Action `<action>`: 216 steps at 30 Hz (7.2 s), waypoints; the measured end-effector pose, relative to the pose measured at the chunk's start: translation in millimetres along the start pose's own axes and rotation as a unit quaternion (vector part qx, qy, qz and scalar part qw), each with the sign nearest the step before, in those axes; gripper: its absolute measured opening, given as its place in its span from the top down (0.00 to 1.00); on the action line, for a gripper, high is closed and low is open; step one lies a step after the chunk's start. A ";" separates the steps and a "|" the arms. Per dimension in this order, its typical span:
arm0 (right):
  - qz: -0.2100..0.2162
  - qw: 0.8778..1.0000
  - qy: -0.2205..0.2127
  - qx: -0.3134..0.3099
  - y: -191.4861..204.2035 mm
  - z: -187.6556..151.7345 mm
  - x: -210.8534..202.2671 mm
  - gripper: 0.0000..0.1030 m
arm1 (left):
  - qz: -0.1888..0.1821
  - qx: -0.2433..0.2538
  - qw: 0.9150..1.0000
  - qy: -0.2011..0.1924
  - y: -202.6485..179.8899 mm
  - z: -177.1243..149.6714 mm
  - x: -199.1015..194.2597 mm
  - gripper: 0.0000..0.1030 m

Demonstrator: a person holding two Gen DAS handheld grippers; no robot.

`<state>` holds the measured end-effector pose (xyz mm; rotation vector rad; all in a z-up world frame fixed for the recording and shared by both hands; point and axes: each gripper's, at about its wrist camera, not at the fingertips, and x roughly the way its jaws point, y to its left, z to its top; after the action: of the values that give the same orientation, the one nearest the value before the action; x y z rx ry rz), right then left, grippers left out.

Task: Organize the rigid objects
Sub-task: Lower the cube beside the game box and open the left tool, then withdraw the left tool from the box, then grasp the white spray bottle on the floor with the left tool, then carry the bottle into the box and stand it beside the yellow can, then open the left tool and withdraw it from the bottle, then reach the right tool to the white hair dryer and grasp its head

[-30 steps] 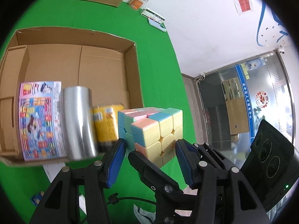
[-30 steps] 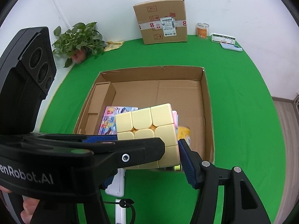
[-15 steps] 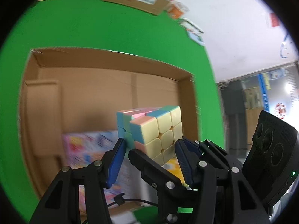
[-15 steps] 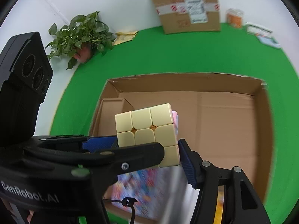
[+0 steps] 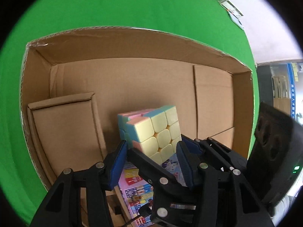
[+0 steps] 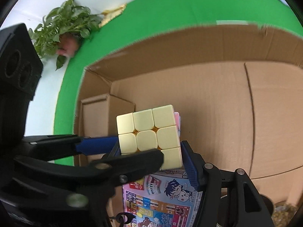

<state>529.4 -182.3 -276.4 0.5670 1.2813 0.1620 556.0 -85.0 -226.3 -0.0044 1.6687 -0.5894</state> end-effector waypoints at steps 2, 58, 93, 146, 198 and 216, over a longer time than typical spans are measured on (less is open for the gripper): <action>0.018 0.999 0.025 -0.010 1.9 -0.3 11.6 0.40 | -0.002 -0.009 1.000 -0.015 5.9 -1.9 -10.3 0.51; -0.128 0.991 -0.046 0.001 -198.1 -316.2 -291.4 0.07 | 0.155 0.025 0.958 -0.240 -173.7 -329.6 -87.9 0.07; -0.003 1.000 0.016 -0.018 -244.7 -452.8 -248.3 0.24 | -0.086 -0.012 0.996 0.005 -229.5 -333.6 136.5 0.11; -0.064 0.998 -0.011 -0.005 -204.0 -154.4 -231.9 0.59 | -0.070 0.033 0.997 0.013 -244.9 -80.4 80.1 0.58; -0.138 0.984 0.039 -0.101 3.0 -506.5 -195.3 0.12 | 0.080 -0.087 0.977 -0.175 -54.3 -525.7 -54.2 0.02; -0.042 0.994 0.042 0.092 -83.9 -508.0 -187.9 0.40 | 0.068 -0.068 0.985 -0.143 -41.9 -516.8 -45.4 0.02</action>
<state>-17.6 -175.8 -242.7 0.6674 1.4084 -0.0016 73.2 86.8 -135.1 -0.0701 1.4129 -0.3521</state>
